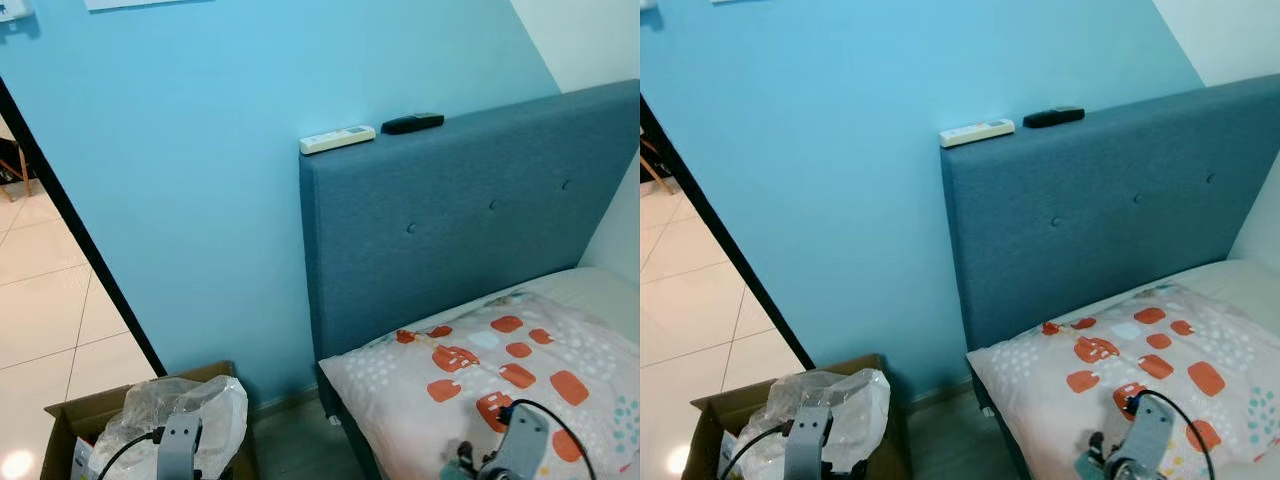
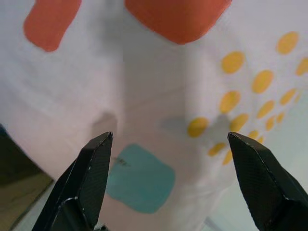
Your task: Clean up the room
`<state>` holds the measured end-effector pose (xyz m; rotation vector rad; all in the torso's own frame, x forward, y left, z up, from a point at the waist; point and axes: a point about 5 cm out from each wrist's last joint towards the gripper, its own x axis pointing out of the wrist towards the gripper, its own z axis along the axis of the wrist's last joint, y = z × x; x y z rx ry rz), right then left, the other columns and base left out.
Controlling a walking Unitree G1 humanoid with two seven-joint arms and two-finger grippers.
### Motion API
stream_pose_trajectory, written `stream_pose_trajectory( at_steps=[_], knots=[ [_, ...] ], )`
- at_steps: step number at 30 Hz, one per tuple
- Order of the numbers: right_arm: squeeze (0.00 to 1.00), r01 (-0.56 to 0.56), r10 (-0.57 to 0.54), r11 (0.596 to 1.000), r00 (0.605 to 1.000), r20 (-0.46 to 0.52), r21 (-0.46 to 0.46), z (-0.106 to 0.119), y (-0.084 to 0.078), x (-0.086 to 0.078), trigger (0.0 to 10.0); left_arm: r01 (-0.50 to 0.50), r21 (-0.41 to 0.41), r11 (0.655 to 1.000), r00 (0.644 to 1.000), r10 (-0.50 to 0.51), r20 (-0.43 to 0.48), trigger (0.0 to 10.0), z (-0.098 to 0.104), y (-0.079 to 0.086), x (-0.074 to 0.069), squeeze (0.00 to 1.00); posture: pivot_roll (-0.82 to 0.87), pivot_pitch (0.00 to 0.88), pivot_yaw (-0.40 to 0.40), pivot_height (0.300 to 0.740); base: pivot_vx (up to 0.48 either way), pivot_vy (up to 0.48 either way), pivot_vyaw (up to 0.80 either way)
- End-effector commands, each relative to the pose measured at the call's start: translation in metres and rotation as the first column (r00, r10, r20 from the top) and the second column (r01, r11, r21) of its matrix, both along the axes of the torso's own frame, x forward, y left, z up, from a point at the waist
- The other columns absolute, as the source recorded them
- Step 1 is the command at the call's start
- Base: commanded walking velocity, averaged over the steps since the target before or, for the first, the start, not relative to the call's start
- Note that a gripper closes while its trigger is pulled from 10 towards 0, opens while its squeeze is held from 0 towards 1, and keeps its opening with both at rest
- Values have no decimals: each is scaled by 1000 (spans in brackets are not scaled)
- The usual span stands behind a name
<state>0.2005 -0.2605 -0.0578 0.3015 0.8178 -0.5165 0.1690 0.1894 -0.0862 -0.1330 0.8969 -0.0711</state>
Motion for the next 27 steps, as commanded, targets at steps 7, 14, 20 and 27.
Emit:
stream_pose_trajectory(
  at_steps=[7,14,20,27],
  knots=[
    [0,27,-27,999,1000,6,-37,2,-14,-7,10000,10,27,1000,999,-9,-45,10000,-6,4,-14,0,-105,0,33,724,0,0,-737],
    [0,6,-6,1000,1000,26,-29,4,-14,-1,10000,-8,41,999,997,11,-73,10000,-7,6,-17,0,-110,0,30,724,0,0,0],
    [0,-25,25,1000,999,22,-7,2,-7,-1,10000,-9,48,999,996,13,-84,10000,-8,2,-16,0,-118,0,30,724,0,0,0],
    [0,-91,90,995,996,19,39,-3,5,-2,10000,3,64,998,994,4,-108,10000,-10,1,-19,0,-123,0,33,724,0,0,0]
  ],
)
